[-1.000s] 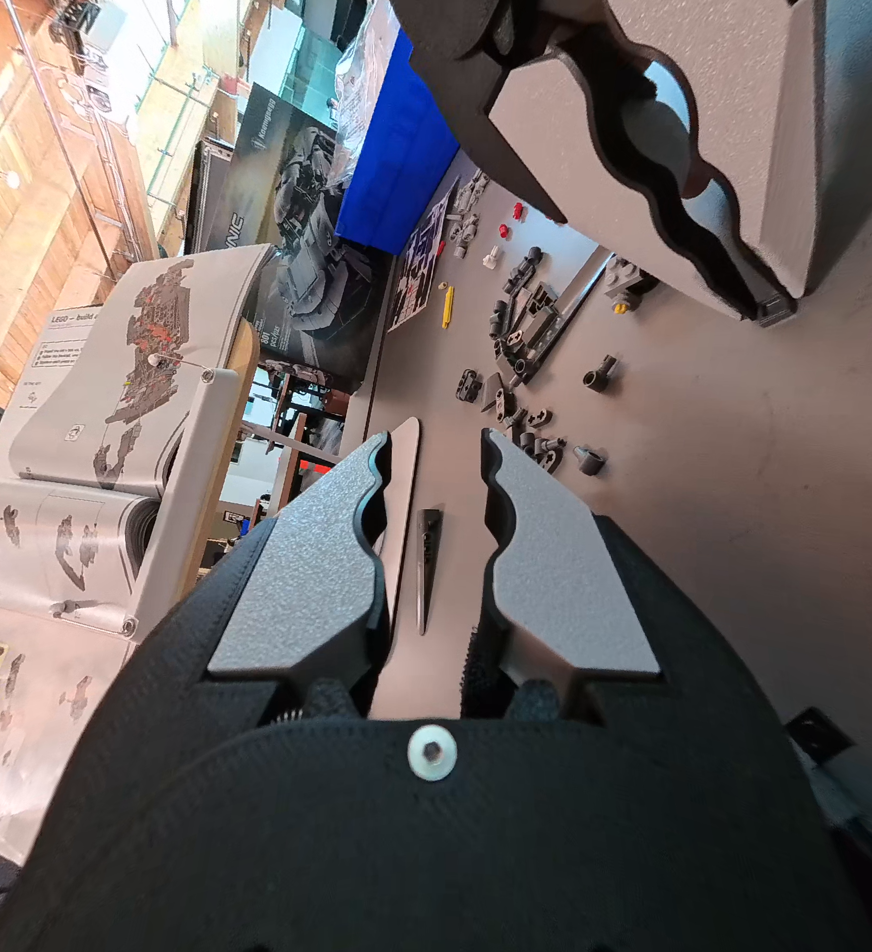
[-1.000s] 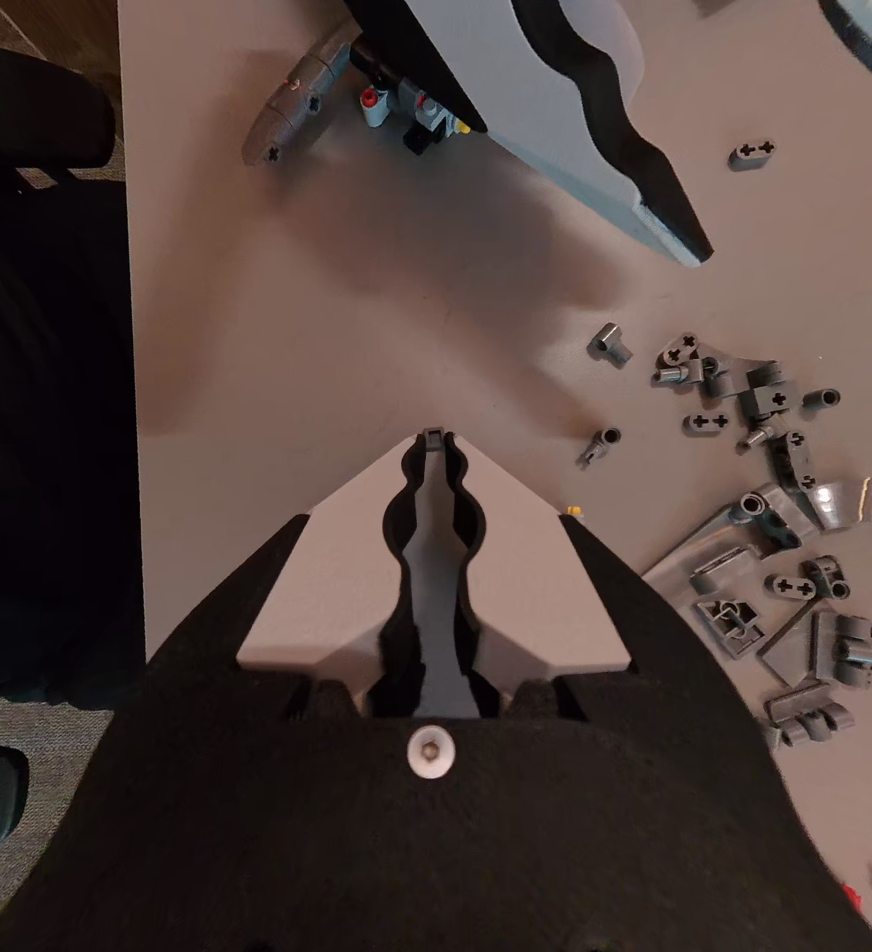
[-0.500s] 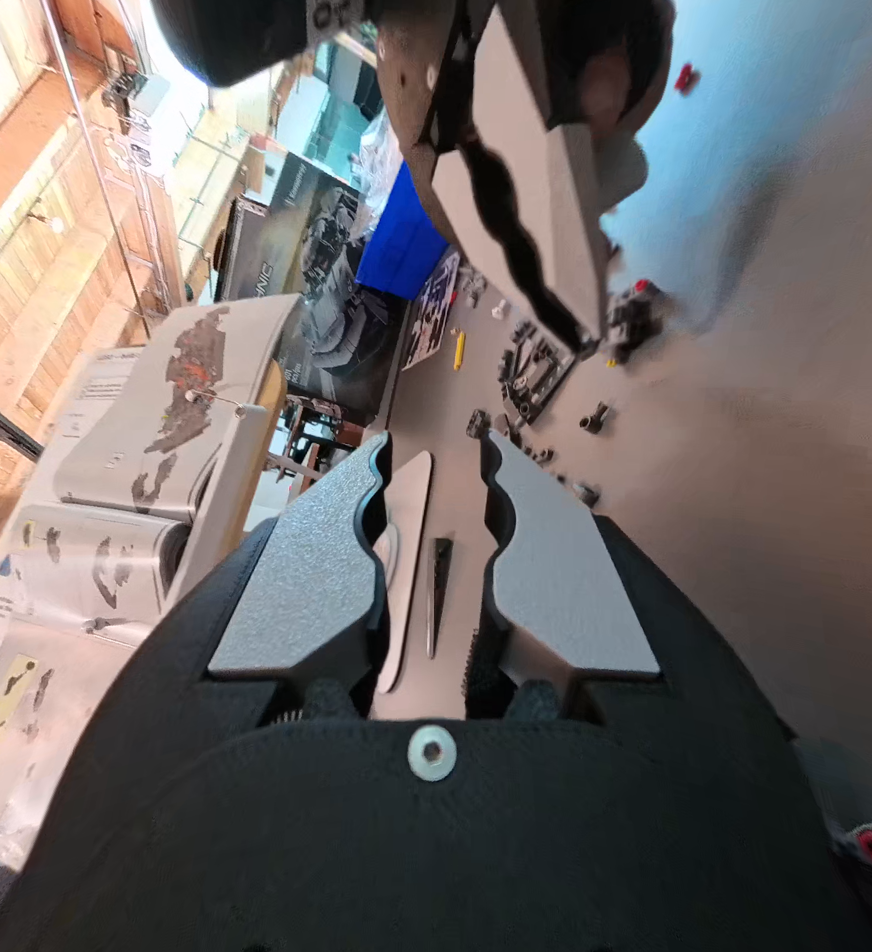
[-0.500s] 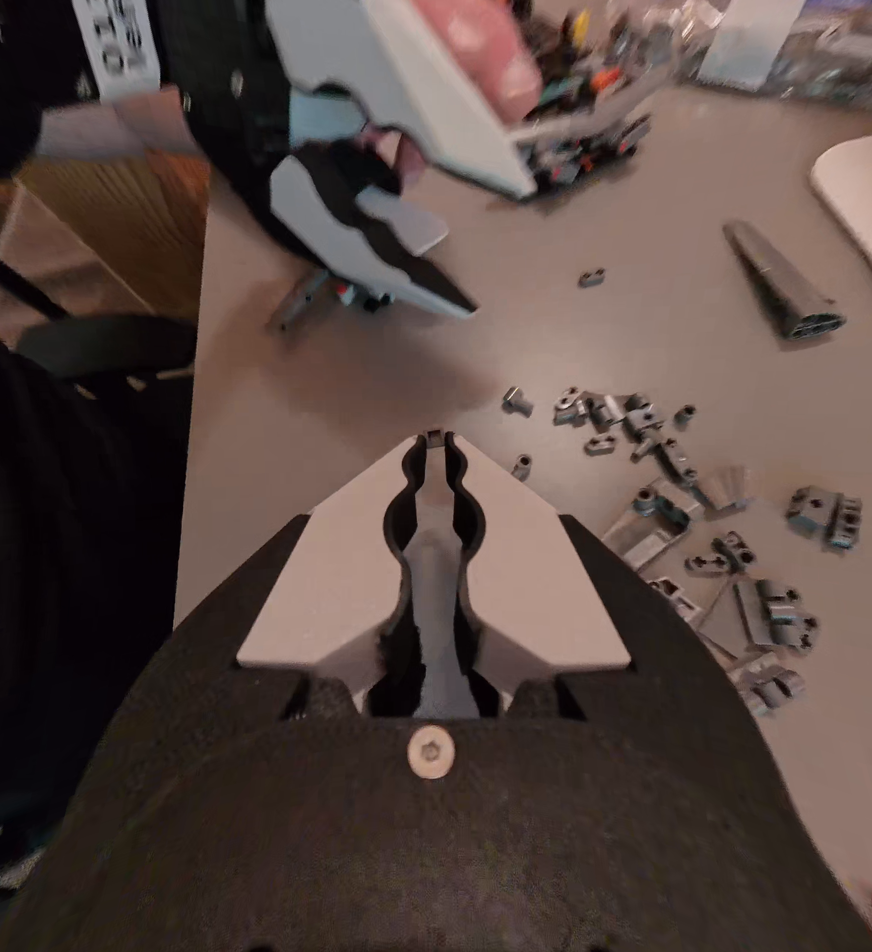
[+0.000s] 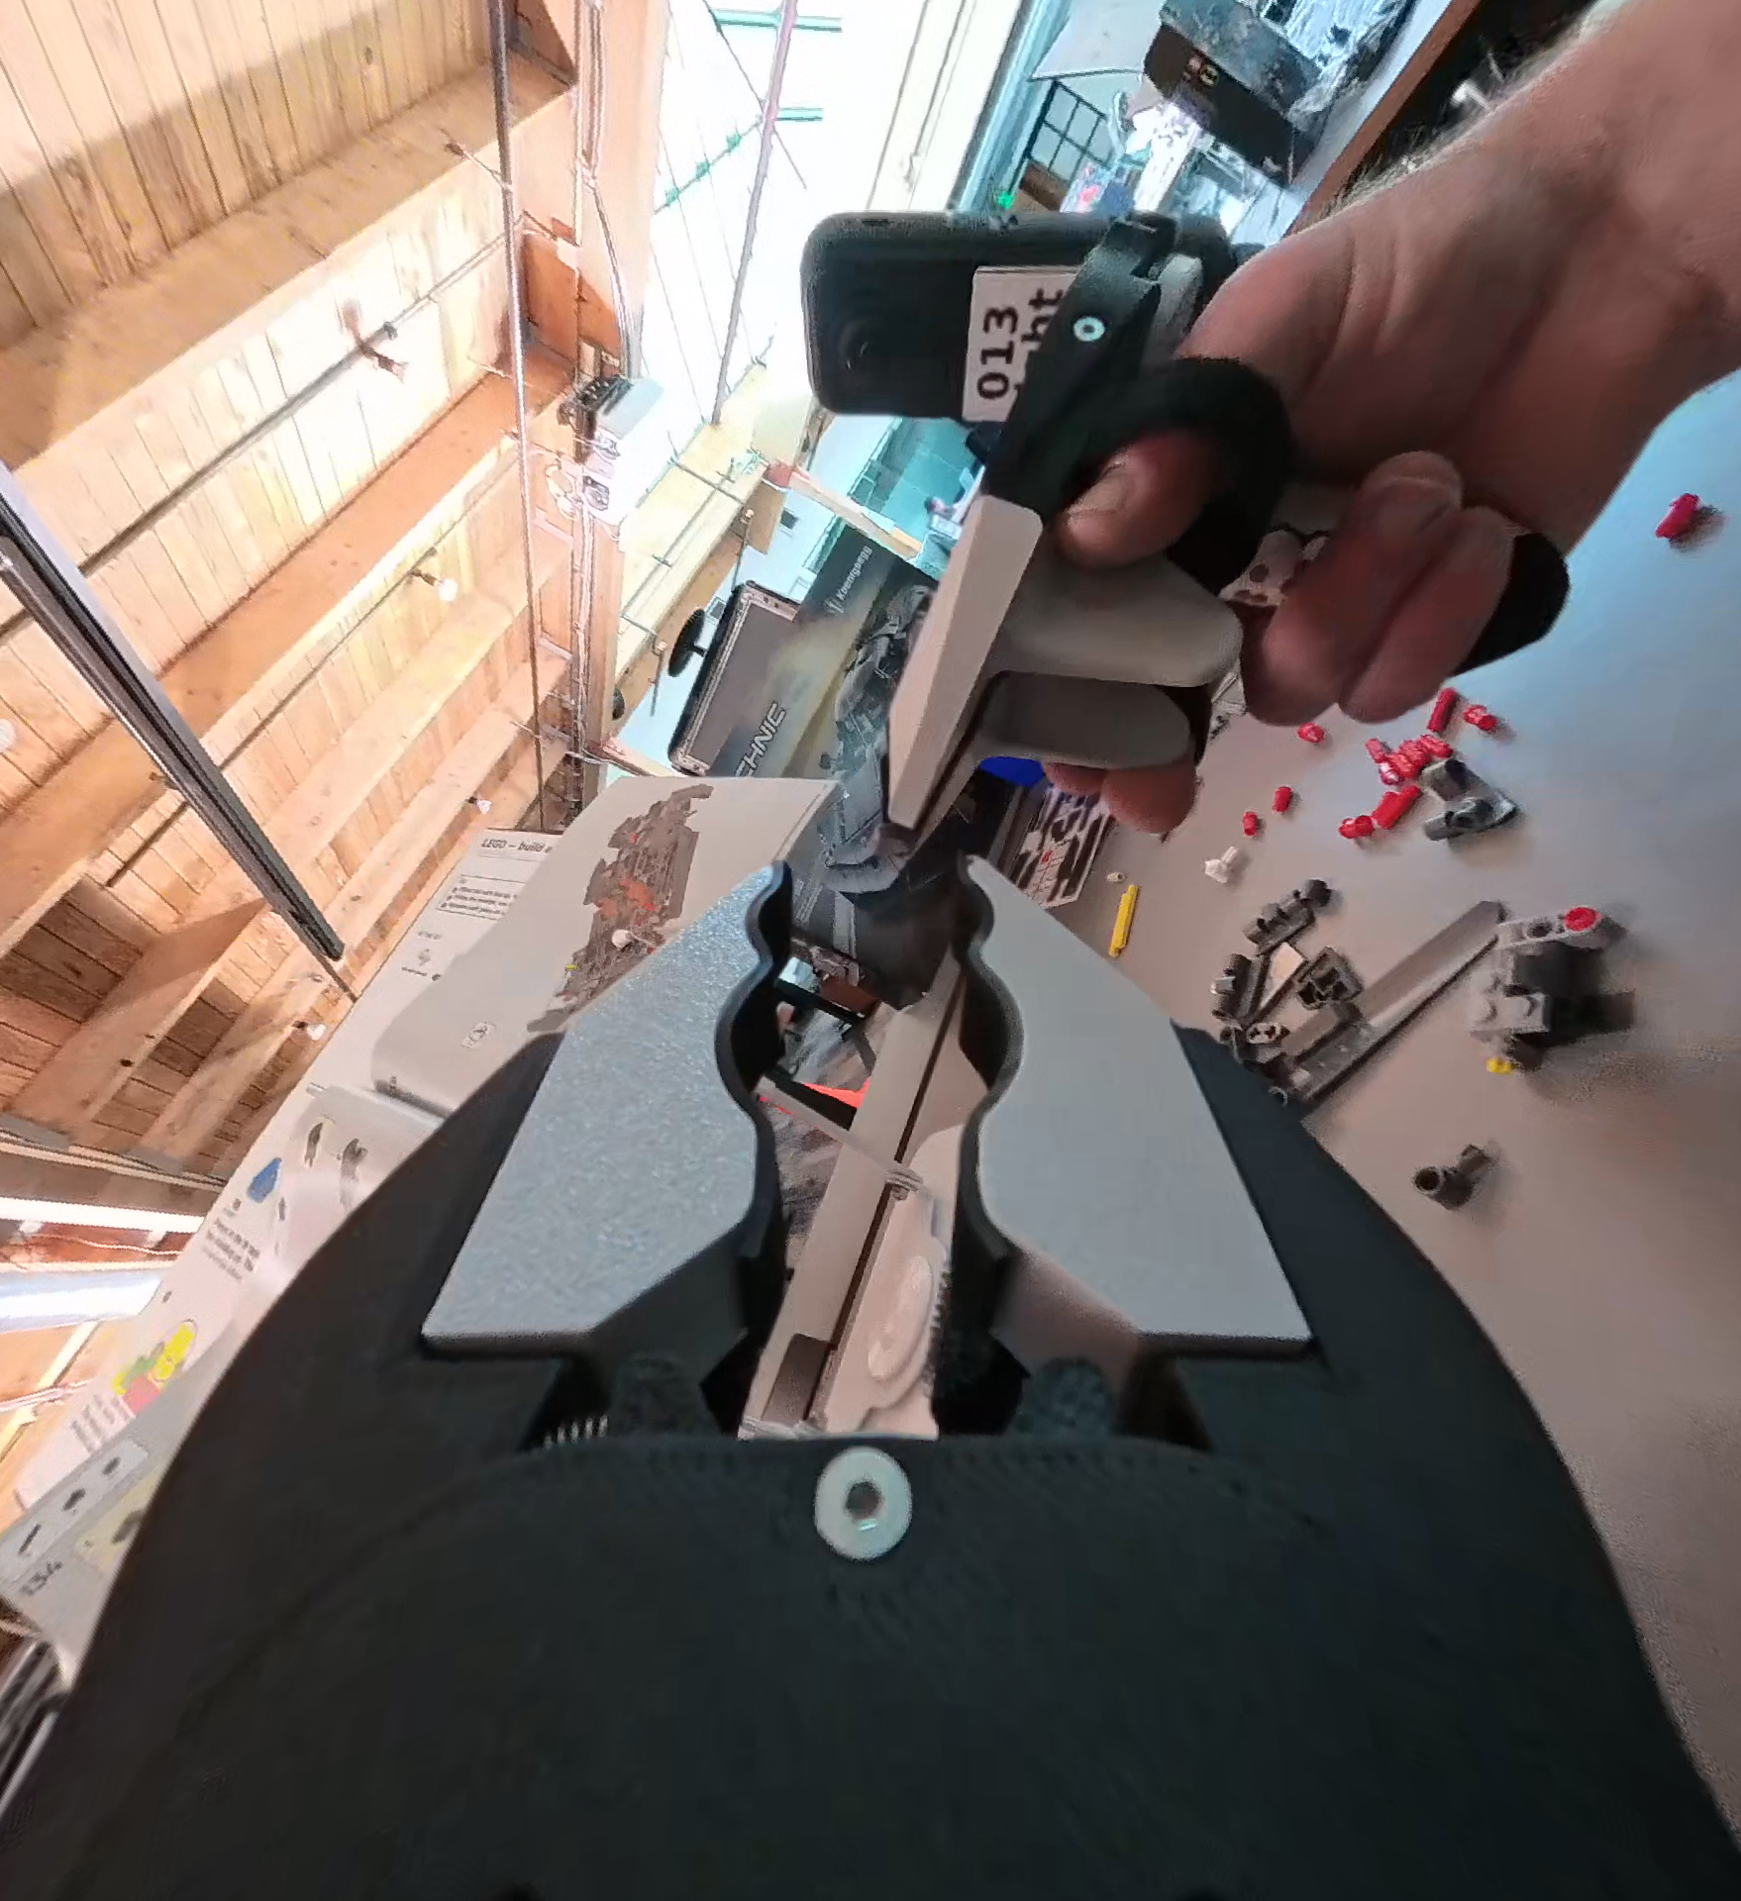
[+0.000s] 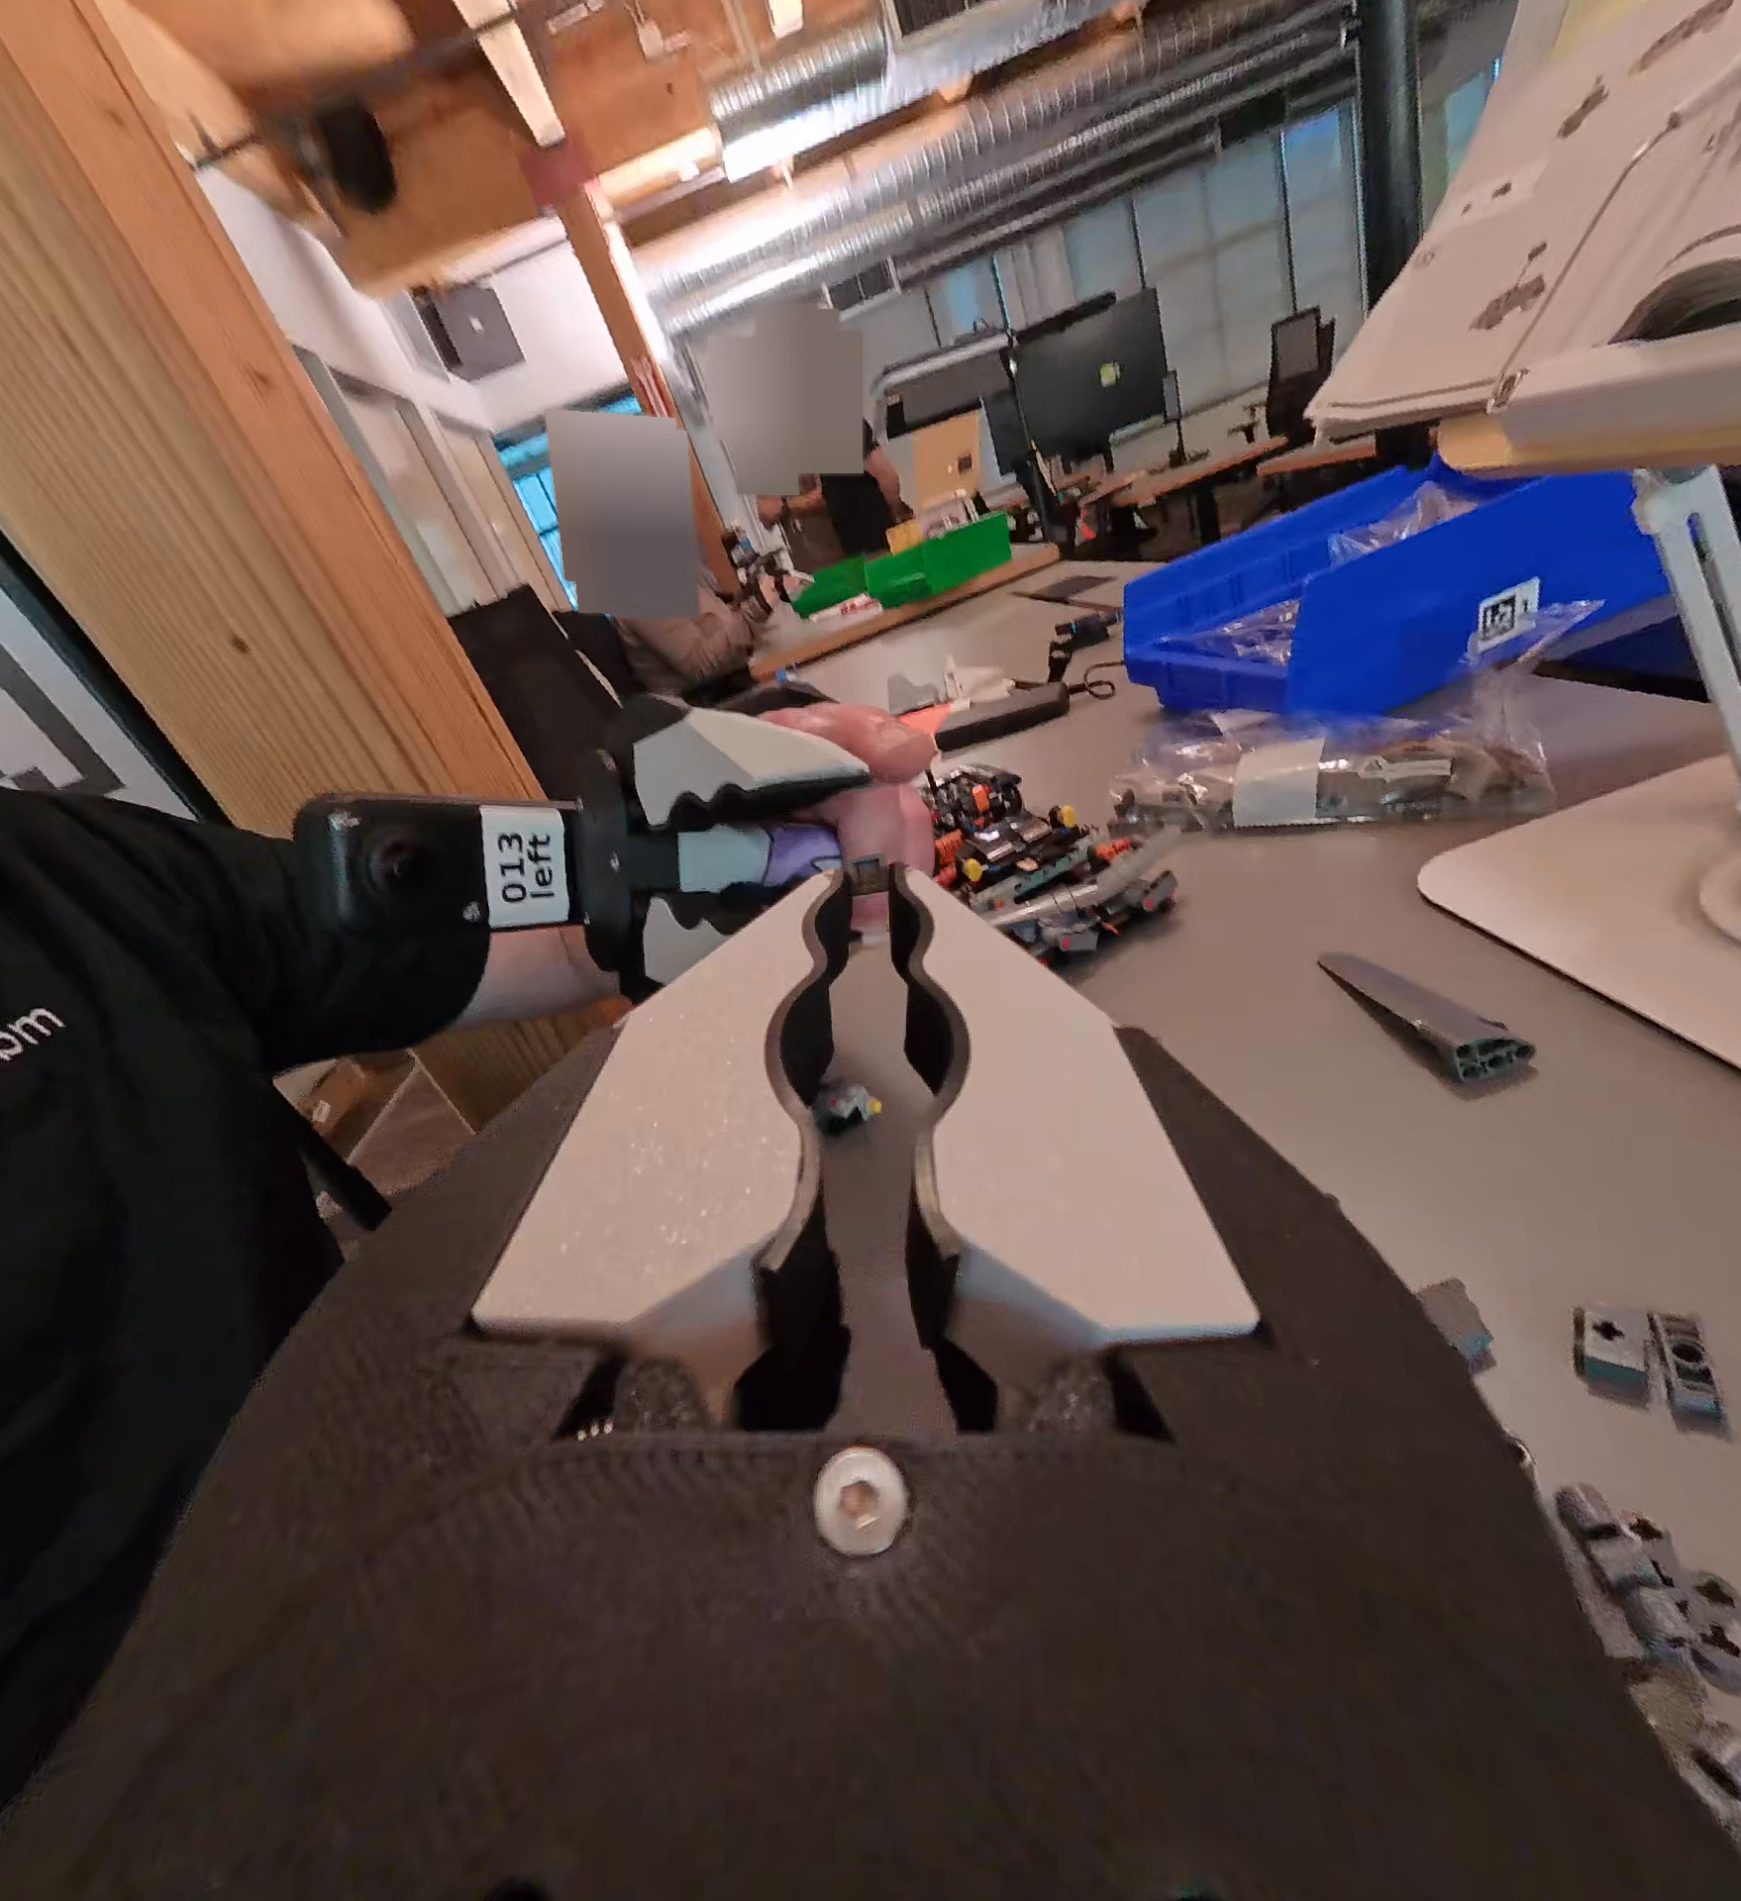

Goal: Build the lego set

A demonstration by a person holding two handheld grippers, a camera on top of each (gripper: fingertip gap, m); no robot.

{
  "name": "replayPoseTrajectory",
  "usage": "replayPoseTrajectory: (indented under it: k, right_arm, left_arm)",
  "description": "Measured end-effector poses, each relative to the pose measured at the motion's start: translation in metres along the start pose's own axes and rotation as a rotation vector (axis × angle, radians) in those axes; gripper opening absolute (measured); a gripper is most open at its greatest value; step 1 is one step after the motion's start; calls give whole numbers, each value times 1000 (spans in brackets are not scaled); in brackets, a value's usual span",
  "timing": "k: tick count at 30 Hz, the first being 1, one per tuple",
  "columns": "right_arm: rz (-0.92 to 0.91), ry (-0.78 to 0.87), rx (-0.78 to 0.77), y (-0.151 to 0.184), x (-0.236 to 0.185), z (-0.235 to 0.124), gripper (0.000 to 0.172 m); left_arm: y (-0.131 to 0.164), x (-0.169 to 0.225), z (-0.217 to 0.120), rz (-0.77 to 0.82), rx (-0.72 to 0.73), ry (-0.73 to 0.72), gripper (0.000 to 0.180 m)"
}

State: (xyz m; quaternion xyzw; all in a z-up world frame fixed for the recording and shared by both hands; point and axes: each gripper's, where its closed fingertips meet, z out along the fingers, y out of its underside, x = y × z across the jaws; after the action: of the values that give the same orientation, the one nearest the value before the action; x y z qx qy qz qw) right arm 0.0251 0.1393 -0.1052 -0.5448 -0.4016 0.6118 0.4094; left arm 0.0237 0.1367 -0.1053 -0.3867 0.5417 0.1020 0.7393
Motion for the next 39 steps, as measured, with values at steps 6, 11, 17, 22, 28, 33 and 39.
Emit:
replayPoseTrajectory:
  k: [6, 11, 17, 22, 28, 33, 39]
  right_arm:
    - [19, -28, 37, -6, -2, -2, 4]
    - [31, -45, 39, -6, -2, -3, 4]
    - [37, -53, 55, -7, -2, -5, 4]
    - [45, -70, 60, -7, -5, -5, 4]
    - [41, -50, 63, -8, -4, -7, 8]
    - [-63, 69, -35, 2, 3, -22, 21]
    - [-294, 227, -458, 73, 21, -53, 20]
  left_arm:
    - [-5, -1, 10, 56, 17, -32, 20]
    - [-5, -1, 13, 75, 17, -40, 15]
    - [-9, 1, 17, 99, 31, -48, 10]
    - [-13, 1, 19, 107, 34, -55, 8]
    - [-11, 2, 19, 129, 12, -43, 5]
    - [1, 4, 15, 125, -50, 16, 5]
    - [22, 53, 10, 130, -127, 302, 5]
